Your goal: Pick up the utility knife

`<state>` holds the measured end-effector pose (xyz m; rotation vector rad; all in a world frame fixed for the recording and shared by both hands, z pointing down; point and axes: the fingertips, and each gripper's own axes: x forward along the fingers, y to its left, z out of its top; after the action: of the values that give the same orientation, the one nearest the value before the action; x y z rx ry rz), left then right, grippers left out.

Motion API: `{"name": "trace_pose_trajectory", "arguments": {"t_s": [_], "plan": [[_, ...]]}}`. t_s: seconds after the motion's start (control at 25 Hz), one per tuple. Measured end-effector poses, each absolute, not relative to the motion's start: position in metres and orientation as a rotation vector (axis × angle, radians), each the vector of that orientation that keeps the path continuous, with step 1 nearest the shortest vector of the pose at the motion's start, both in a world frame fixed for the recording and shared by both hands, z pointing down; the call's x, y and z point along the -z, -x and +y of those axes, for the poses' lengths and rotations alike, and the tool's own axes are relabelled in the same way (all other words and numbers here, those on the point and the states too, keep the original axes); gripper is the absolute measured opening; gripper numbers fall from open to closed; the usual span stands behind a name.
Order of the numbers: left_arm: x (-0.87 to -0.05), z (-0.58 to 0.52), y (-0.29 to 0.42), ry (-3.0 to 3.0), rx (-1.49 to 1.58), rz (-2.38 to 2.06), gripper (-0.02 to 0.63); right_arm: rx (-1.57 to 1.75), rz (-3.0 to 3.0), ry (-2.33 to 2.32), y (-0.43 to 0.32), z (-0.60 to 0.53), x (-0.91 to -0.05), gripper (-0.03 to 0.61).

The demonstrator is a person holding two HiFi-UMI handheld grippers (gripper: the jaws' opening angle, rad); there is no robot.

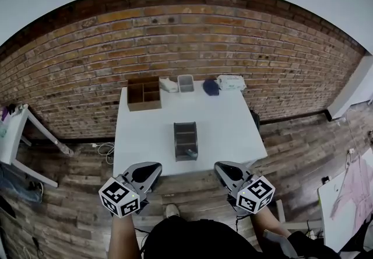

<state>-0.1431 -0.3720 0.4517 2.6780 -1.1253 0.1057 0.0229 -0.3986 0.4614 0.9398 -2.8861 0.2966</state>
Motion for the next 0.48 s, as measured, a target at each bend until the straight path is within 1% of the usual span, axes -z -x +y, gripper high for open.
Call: {"name": "trace_pose_trajectory", "arguments": {"t_s": [0.16,0.28,0.48], "plan": [[-0.462,-0.394,0.147,-2.742,-0.176,-0.923,-0.005,-0.308,-2.874,-0.993,-0.002,-0.420,-0.466,-0.002],[-0.467,-0.409,0.154,-2.760,-0.186,-0.854,-0.005,-0.301,-2.836,-1.003,0.007,-0.425,-0.476,-0.002],[-0.472,-0.428,0.162,-2.763,-0.175,-0.803,-0.005,-0.066,-2.705,-0.898,0.022,-0.427,-0.500,-0.001]]}}
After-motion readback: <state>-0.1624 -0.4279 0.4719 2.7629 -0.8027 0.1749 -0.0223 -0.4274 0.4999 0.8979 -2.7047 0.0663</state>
